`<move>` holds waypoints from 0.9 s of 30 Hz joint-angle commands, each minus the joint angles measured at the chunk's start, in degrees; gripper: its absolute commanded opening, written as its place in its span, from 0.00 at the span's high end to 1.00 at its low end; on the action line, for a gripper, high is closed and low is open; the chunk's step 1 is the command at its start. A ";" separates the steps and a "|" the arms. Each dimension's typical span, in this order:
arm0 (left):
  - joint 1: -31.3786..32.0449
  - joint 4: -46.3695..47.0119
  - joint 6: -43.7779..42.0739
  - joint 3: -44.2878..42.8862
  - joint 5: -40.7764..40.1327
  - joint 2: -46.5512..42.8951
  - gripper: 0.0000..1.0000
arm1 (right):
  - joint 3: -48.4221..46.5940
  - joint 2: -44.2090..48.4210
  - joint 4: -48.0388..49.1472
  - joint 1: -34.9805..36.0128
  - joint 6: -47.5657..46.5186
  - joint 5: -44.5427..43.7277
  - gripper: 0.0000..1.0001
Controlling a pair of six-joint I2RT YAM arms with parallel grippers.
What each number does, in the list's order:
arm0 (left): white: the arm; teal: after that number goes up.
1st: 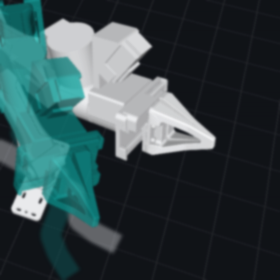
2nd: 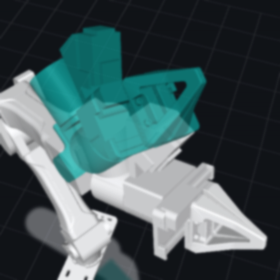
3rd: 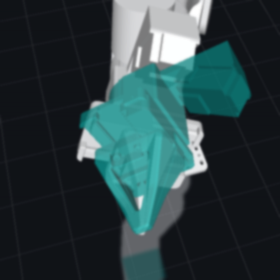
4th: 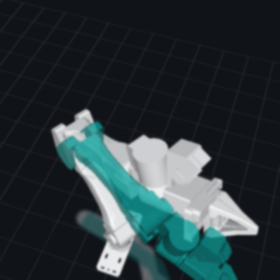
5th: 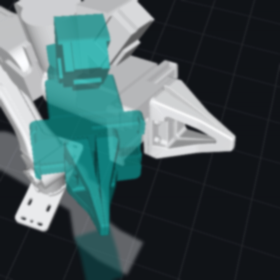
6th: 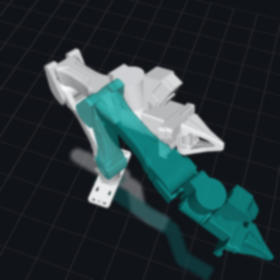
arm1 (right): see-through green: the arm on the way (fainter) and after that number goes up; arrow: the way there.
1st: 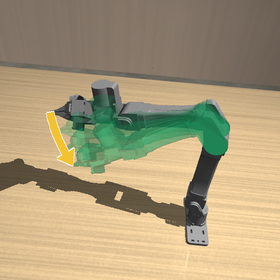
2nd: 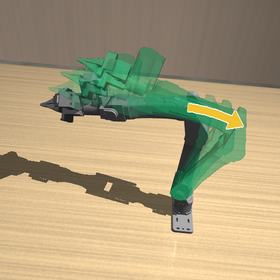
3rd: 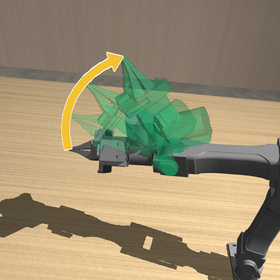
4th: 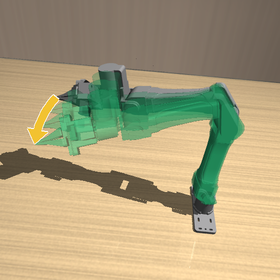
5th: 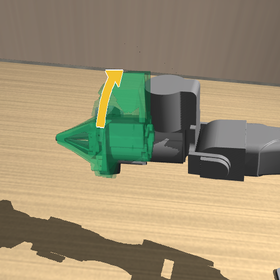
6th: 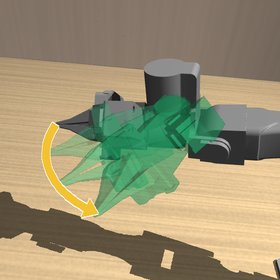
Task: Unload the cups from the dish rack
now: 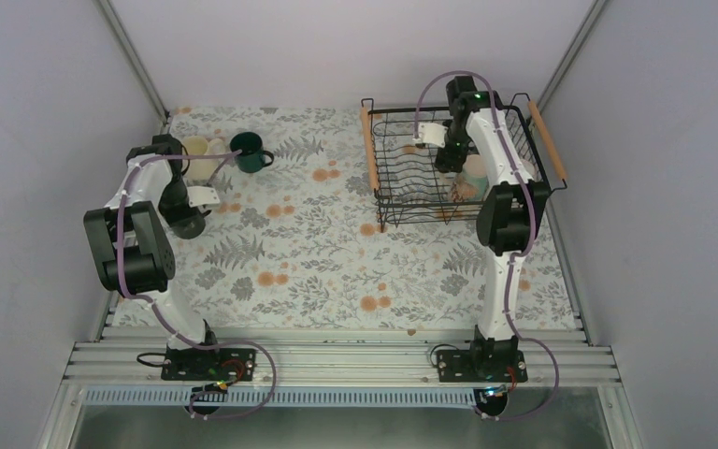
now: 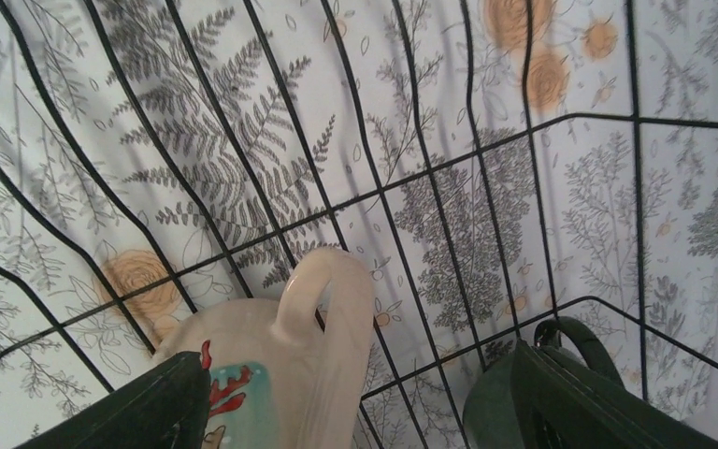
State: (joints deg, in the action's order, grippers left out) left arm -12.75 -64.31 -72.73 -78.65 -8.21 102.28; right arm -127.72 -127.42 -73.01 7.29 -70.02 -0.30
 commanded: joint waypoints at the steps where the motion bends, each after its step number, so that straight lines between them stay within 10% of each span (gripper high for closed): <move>1: -0.33 2.11 0.30 0.76 0.26 0.87 0.78 | 0.84 -2.83 -0.64 -0.25 -2.23 -5.33 0.17; 15: -0.25 -4.36 0.91 -5.34 1.51 1.21 0.53 | 1.12 -9.80 -0.73 2.18 -1.67 -16.10 0.24; 17: -0.25 -6.15 1.00 -7.14 2.23 1.26 0.50 | 1.94 -10.15 -0.73 2.86 -1.24 -17.30 0.33; 20: -0.16 -7.54 0.93 -9.58 2.70 1.30 0.49 | 1.29 -10.91 -0.71 3.50 -0.12 -18.51 0.78; 27: 0.59 -12.36 0.83 -18.20 4.73 1.17 0.42 | 0.02 -10.10 -0.64 4.93 1.34 -17.79 0.96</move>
State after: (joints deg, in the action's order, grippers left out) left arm -12.64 -72.20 -71.50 -91.29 -6.17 103.24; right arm -126.26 -137.69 -72.16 11.31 -69.95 -17.58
